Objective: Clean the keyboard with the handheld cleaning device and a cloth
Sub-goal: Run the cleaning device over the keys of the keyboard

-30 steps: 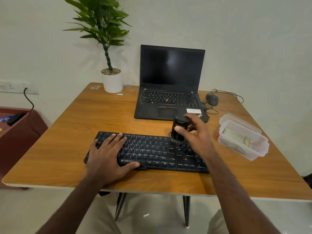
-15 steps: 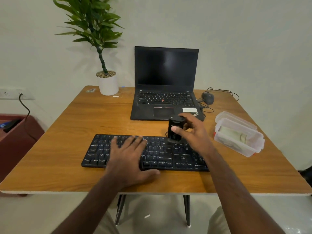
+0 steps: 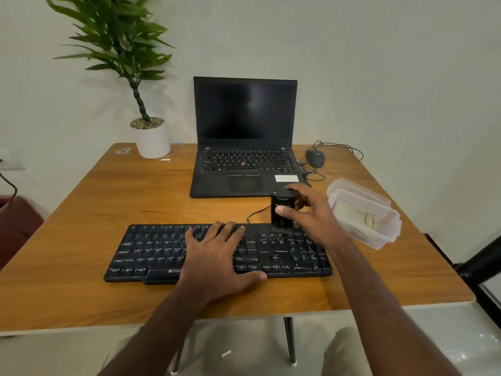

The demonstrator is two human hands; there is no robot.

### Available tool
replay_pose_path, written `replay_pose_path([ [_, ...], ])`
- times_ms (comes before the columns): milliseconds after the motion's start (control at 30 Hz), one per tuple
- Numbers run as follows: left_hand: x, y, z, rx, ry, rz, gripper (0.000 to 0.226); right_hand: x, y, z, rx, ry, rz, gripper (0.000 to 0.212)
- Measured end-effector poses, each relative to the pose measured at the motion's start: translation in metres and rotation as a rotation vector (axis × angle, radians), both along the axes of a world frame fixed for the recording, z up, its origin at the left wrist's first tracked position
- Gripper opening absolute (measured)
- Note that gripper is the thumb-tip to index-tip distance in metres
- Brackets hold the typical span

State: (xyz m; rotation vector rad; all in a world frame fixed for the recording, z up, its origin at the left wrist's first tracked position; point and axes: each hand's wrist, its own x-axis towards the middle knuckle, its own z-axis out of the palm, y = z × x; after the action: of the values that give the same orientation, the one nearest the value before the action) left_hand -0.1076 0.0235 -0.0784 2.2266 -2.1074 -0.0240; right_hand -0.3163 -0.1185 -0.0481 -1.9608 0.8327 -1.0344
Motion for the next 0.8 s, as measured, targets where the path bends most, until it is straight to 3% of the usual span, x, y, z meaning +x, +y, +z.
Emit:
replay_pose_path([
  [200, 0.019, 0.004, -0.003, -0.102, 0.010, 0.000, 0.118, 0.039, 0.012, -0.003, -0.032, 0.071, 0.116, 0.033],
  [333, 0.023, 0.009, -0.001, -0.043, -0.004, 0.005, 0.117, 0.015, 0.000, -0.006, 0.001, 0.095, 0.100, 0.033],
  [533, 0.022, 0.008, -0.003, -0.075, 0.025, -0.011, 0.117, 0.007, -0.004, -0.001, 0.001, 0.001, 0.045, 0.035],
  [800, 0.022, 0.009, -0.003, -0.105, 0.015, -0.002, 0.118, 0.055, 0.016, -0.003, 0.009, 0.065, 0.211, 0.035],
])
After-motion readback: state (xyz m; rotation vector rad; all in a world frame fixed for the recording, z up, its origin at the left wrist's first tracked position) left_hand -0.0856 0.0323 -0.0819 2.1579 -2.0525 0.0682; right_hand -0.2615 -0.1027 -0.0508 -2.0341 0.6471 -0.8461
